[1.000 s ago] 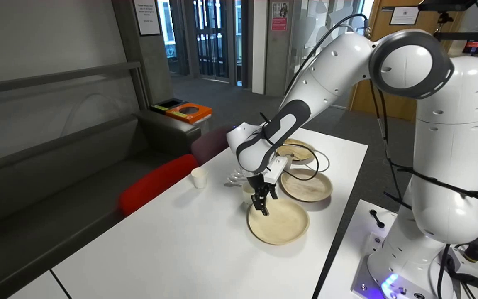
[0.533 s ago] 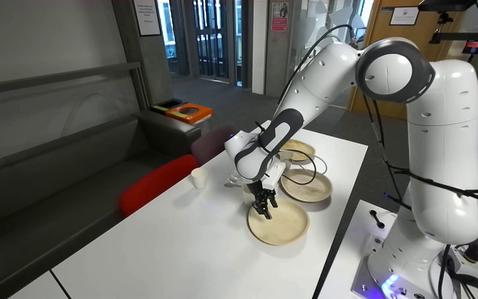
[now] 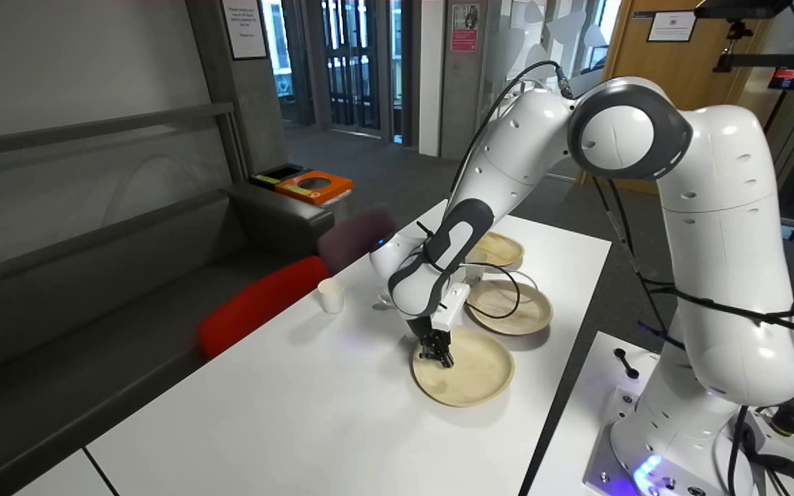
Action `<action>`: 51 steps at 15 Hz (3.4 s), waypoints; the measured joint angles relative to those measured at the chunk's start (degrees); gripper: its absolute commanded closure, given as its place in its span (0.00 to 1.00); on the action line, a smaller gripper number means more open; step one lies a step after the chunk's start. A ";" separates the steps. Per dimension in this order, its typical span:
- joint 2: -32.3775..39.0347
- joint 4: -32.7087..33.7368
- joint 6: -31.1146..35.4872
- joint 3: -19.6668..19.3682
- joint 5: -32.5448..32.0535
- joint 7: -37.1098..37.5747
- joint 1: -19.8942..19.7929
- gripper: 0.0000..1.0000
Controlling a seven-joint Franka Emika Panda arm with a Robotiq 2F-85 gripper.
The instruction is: Pick up the white paper cup and move it close to the brown paper plate
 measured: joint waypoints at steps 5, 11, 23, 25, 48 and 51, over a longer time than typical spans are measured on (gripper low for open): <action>2.42 0.16 5.05 -0.47 -1.17 0.29 0.28 1.00; 2.44 0.57 7.10 -0.03 -1.18 0.52 2.46 1.00; 3.35 2.18 7.19 3.83 -1.03 0.39 6.33 1.00; 3.48 2.37 7.13 4.47 -1.03 0.31 7.03 1.00; 3.55 1.15 1.18 5.08 -0.28 -3.87 7.95 0.51; 3.33 0.47 1.42 4.96 -0.39 -3.85 7.90 0.28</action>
